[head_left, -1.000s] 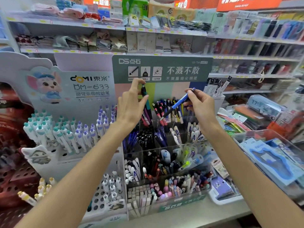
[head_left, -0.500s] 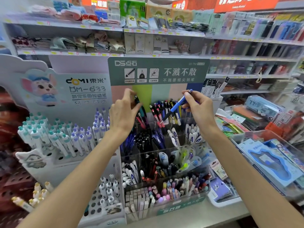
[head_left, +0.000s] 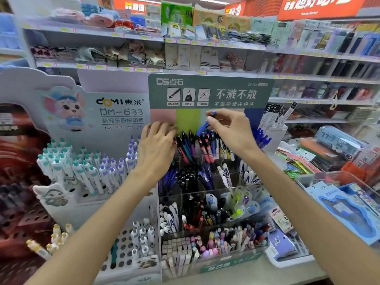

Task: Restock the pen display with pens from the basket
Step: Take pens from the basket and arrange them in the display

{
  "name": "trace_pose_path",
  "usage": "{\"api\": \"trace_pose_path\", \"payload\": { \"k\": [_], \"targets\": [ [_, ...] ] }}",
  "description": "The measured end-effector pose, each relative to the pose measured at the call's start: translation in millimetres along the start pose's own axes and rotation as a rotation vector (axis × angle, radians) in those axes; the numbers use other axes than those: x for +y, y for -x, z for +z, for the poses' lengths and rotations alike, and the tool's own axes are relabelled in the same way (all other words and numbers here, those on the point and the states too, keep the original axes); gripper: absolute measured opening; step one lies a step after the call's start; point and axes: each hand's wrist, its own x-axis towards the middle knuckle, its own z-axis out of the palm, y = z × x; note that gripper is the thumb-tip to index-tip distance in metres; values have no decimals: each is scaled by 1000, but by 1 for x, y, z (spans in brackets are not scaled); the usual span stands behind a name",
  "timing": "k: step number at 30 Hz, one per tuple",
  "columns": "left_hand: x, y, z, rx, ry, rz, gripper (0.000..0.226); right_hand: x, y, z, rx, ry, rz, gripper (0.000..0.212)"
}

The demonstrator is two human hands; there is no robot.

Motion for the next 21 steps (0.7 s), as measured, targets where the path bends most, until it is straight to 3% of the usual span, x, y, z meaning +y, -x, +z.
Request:
{"api": "trace_pose_path", "payload": {
  "k": [3, 6, 9, 13, 21],
  "targets": [
    [-8, 12, -9, 19, 73, -115, 40, -1, -7, 18, -132, 199, -106, 22],
    [-12, 22, -16, 17, 145, -165, 37, 4, -16, 31, -262, 437, -89, 26],
    [-13, 28, -19, 9, 207, -198, 39, 13, -18, 42, -282, 703, -109, 30],
    [-14, 31, -21, -11, 238, -211, 41, 20, -6, 50, -154, 749, -248, 31],
    [-18, 28, -22, -24, 278, -163, 37, 27, 1, 53, -161, 803, -357, 40]
  ]
}}
